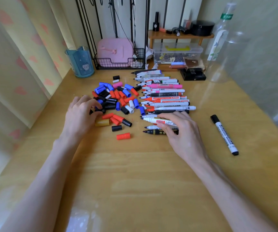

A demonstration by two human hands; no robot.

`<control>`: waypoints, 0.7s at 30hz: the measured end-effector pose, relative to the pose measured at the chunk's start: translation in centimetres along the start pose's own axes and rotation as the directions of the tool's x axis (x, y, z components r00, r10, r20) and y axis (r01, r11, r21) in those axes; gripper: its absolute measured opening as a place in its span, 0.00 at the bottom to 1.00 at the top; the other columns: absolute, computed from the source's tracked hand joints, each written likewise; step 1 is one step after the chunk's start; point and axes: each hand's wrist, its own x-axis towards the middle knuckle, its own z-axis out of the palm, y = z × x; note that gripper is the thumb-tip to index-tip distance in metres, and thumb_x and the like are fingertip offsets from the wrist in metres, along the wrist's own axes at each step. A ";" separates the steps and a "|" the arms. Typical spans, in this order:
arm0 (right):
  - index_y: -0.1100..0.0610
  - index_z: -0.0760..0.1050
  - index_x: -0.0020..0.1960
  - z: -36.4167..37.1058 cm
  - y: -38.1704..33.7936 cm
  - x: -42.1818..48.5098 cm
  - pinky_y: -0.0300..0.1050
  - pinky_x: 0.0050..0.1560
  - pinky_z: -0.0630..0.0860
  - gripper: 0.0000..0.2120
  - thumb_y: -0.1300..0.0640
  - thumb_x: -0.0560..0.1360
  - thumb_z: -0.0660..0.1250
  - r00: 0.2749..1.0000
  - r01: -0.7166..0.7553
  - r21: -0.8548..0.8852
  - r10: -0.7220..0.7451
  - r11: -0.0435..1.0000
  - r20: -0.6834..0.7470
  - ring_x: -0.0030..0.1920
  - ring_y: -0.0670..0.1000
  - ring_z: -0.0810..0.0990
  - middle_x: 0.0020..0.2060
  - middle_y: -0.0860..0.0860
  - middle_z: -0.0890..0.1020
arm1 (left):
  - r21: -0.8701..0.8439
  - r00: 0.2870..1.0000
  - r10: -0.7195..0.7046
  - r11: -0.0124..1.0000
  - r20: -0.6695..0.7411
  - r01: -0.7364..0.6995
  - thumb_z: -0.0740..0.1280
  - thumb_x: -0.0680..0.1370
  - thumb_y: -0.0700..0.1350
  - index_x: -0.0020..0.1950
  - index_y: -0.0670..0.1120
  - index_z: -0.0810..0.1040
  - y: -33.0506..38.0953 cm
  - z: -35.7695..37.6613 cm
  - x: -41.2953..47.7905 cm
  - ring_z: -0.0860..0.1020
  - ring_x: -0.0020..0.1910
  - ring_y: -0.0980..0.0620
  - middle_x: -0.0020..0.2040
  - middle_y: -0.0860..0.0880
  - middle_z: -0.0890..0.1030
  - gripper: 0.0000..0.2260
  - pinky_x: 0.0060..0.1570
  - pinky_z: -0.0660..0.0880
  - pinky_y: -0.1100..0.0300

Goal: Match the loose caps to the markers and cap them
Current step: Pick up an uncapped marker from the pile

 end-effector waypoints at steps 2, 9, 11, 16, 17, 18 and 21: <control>0.54 0.84 0.59 -0.1 0.0 0.0 0.50 0.53 0.76 0.10 0.55 0.78 0.74 1.000 0.000 0.000 0.000 1.000 -0.002 0.52 0.53 0.78 0.48 0.47 0.84 | -0.024 0.997 -0.002 1.000 -0.079 0.000 0.75 0.78 0.43 0.53 0.44 0.82 0.4 -0.3 -0.2 0.74 0.49 0.39 0.49 0.46 0.81 0.06 0.47 0.72 0.48; 0.54 0.84 0.59 0.0 0.0 -0.1 0.51 0.53 0.77 0.11 0.55 0.78 0.74 1.000 0.011 -0.006 -0.011 1.000 0.003 0.52 0.53 0.78 0.48 0.47 0.84 | -0.372 0.997 0.078 0.925 -0.004 -0.074 0.72 0.80 0.41 0.68 0.49 0.80 5.4 -1.6 -2.5 0.75 0.45 0.61 0.52 0.53 0.77 0.16 0.47 0.72 0.64; 0.54 0.84 0.60 0.0 0.0 -0.1 0.51 0.53 0.77 0.11 0.56 0.78 0.74 1.000 0.011 -0.001 -0.011 1.000 0.002 0.52 0.53 0.78 0.48 0.47 0.84 | -0.398 0.988 0.150 0.909 0.039 -0.123 0.73 0.80 0.41 0.62 0.49 0.84 6.4 -1.8 -3.2 0.74 0.46 0.64 0.52 0.53 0.75 0.11 0.45 0.69 0.71; 0.54 0.84 0.60 -0.1 -0.2 -0.1 0.50 0.53 0.77 0.11 0.55 0.78 0.75 1.000 0.028 0.021 -0.028 0.999 0.013 0.52 0.53 0.78 0.48 0.47 0.84 | -0.457 0.970 0.234 0.871 0.066 -0.179 0.75 0.78 0.42 0.61 0.51 0.85 7.3 -2.0 -3.8 0.76 0.47 0.59 0.54 0.52 0.76 0.12 0.47 0.68 0.72; 0.53 0.84 0.60 -0.1 -0.4 -0.1 0.50 0.53 0.76 0.11 0.55 0.78 0.75 0.999 0.037 0.027 -0.038 0.999 0.014 0.51 0.53 0.78 0.48 0.47 0.84 | -0.466 0.967 0.244 0.865 0.066 -0.187 0.75 0.79 0.42 0.61 0.51 0.85 7.4 -2.1 -3.8 0.77 0.47 0.56 0.54 0.53 0.77 0.11 0.47 0.68 0.71; 0.53 0.84 0.60 -0.1 -0.6 -0.2 0.48 0.53 0.76 0.12 0.55 0.77 0.75 0.999 0.049 0.034 -0.049 0.998 0.015 0.51 0.53 0.78 0.48 0.47 0.84 | -0.472 0.965 0.253 0.860 0.066 -0.193 0.75 0.79 0.42 0.61 0.51 0.85 7.5 -2.2 -3.8 0.77 0.47 0.54 0.53 0.53 0.78 0.11 0.46 0.69 0.71; 0.53 0.84 0.60 0.0 -1.1 -0.2 0.45 0.54 0.76 0.12 0.56 0.77 0.75 0.996 0.082 0.050 -0.084 0.995 0.030 0.51 0.52 0.78 0.49 0.46 0.84 | -0.474 0.969 0.243 0.860 0.054 -0.189 0.75 0.79 0.43 0.60 0.50 0.85 7.6 -2.1 -3.8 0.78 0.45 0.54 0.52 0.53 0.79 0.11 0.45 0.69 0.70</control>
